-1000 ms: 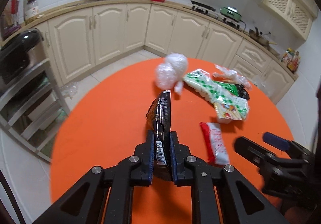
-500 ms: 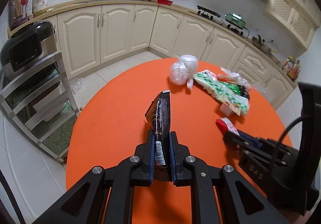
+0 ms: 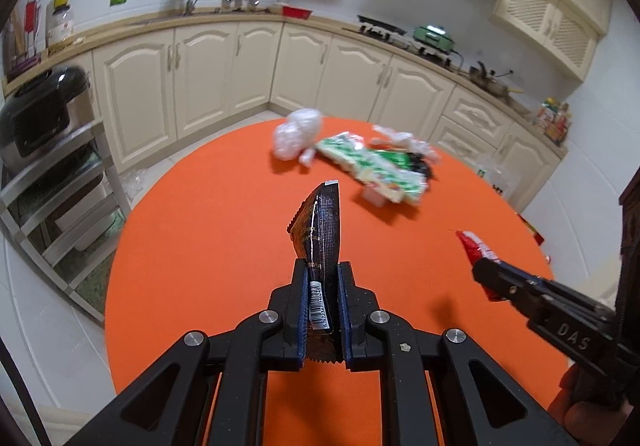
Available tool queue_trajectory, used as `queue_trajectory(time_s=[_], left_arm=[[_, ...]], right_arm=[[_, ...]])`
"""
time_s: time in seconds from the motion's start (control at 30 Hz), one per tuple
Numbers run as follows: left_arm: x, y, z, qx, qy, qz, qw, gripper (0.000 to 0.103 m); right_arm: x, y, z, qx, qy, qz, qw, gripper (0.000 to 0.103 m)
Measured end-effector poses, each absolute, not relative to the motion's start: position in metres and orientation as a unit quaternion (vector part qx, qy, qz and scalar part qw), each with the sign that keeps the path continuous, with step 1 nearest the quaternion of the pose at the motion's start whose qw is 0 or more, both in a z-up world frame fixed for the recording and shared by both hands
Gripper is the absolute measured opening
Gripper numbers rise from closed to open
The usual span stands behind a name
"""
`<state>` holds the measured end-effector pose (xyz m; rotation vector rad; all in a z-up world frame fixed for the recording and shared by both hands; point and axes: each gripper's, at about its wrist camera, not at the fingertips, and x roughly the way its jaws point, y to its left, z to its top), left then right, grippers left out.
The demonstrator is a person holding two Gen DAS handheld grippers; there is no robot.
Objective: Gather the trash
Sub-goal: 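Carry the black wrapper and red-white packet toward the blue bin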
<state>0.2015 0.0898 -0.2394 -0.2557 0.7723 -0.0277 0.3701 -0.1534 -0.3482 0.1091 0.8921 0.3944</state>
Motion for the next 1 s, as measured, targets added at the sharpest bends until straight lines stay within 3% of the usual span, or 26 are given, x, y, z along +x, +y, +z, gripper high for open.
queue_trajectory(time_s=[0.57, 1.0], left_arm=[[0.128, -0.073, -0.15, -0.021, 0.295, -0.125, 0.947, 0.009], [0.109, -0.182, -0.127, 0.019, 0.267, -0.216, 0.939, 0.009]], right_arm=[[0.281, -0.315, -0.262, 0.116, 0.314, 0.115, 0.935, 0.016], [0.221, -0.442, -0.24, 0.161, 0.268, 0.014, 0.95, 0.016]])
